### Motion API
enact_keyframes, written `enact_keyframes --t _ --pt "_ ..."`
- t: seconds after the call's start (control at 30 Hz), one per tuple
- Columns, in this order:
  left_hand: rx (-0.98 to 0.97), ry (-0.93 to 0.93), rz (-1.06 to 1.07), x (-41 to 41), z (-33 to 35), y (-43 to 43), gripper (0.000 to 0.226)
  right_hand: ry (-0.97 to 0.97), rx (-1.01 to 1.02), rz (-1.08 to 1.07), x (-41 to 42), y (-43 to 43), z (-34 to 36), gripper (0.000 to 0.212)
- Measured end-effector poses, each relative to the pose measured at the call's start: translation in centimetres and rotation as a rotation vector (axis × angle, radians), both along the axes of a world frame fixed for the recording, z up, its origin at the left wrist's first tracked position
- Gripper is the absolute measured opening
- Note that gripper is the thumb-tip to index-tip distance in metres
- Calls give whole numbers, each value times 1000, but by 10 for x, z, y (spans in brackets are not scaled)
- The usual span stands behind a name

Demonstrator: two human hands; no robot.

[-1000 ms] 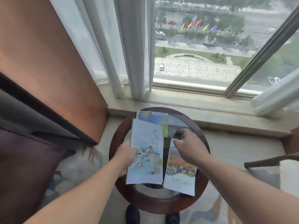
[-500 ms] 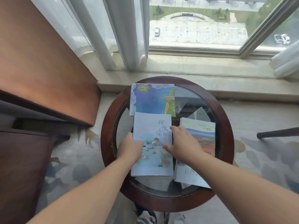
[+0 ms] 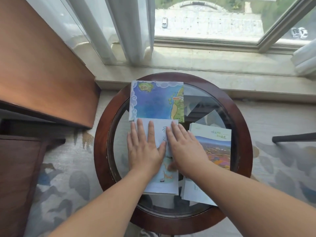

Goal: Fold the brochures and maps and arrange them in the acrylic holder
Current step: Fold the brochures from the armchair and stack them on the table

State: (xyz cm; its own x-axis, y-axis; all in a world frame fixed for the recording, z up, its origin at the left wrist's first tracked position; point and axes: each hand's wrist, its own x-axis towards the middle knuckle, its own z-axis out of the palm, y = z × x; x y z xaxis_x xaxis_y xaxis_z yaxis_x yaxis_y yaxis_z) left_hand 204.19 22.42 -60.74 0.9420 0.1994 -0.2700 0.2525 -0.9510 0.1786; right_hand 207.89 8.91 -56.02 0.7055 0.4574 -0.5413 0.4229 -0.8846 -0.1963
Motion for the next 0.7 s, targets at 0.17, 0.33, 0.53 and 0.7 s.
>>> enact_keyframes --t 0.17,0.33,0.53,0.7 --pt "17 6 -178 -46 2 5 80 -22 -12 12 -3 -1 0 110" --pt "81 64 -269 -65 6 10 84 -10 -8 22 -3 0 1 110" --pt "88 98 -304 -74 10 11 90 -19 -9 32 -4 -3 -2 113" --pt "97 151 -340 -83 13 12 90 -26 -41 48 -4 -2 -1 114"
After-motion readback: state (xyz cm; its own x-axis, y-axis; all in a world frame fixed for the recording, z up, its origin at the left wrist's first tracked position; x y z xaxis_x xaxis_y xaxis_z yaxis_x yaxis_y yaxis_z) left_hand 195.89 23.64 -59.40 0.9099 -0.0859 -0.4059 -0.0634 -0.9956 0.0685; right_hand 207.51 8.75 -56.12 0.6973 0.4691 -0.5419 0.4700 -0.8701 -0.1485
